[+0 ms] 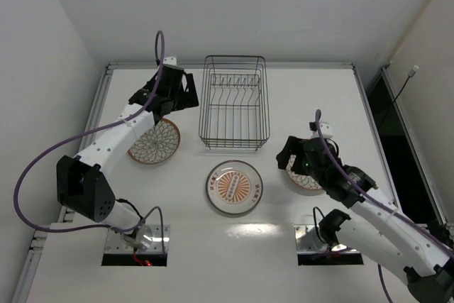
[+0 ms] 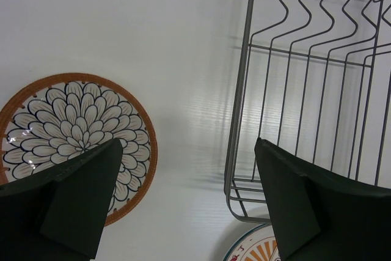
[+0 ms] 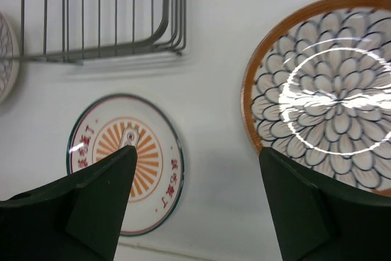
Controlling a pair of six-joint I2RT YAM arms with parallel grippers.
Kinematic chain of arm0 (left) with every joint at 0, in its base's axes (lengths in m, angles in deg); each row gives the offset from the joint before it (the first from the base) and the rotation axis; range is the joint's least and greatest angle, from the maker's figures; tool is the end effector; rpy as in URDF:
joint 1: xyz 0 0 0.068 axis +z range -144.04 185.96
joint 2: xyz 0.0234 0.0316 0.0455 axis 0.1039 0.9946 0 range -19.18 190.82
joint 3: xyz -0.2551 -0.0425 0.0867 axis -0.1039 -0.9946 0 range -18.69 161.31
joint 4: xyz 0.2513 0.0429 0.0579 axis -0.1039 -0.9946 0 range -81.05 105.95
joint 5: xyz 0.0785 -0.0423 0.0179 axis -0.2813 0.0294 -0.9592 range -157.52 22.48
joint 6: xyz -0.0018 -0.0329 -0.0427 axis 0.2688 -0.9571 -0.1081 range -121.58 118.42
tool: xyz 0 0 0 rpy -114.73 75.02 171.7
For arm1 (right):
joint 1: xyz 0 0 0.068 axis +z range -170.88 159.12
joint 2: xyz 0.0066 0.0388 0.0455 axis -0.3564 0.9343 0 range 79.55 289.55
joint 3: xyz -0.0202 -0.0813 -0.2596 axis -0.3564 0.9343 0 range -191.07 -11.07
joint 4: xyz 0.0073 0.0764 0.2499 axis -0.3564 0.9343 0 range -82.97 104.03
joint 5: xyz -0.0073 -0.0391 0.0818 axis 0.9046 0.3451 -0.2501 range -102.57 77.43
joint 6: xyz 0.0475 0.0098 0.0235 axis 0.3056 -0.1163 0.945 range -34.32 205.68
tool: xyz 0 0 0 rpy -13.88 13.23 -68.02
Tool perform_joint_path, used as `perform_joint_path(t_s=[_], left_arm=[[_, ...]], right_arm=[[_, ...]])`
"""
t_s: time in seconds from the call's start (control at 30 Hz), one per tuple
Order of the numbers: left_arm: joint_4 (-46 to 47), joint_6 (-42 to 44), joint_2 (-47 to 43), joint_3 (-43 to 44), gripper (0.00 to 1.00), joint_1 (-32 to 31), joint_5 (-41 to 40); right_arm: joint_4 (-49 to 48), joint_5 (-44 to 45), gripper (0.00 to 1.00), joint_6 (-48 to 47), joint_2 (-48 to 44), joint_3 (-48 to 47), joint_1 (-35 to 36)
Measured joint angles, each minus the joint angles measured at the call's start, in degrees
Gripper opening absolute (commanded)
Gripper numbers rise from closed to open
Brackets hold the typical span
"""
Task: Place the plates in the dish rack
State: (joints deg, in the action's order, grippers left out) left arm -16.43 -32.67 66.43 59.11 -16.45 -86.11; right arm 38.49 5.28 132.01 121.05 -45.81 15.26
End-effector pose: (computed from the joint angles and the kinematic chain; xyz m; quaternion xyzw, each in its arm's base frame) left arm 0.3122 -0.1165 0.3333 -0.1355 0.8873 -0.0563 0.4371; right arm 0.1336 0.0840 0.2525 0.1464 0.8792 0.1794 0.4164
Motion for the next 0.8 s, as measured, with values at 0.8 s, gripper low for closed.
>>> perform_joint_path(t_s=[0.8], left_arm=[[-0.11,0.04,0.00,0.00,0.90,0.00,0.15]], right_arm=[[19.78,11.87,0.85,42.97,-36.39,22.82,-0.07]])
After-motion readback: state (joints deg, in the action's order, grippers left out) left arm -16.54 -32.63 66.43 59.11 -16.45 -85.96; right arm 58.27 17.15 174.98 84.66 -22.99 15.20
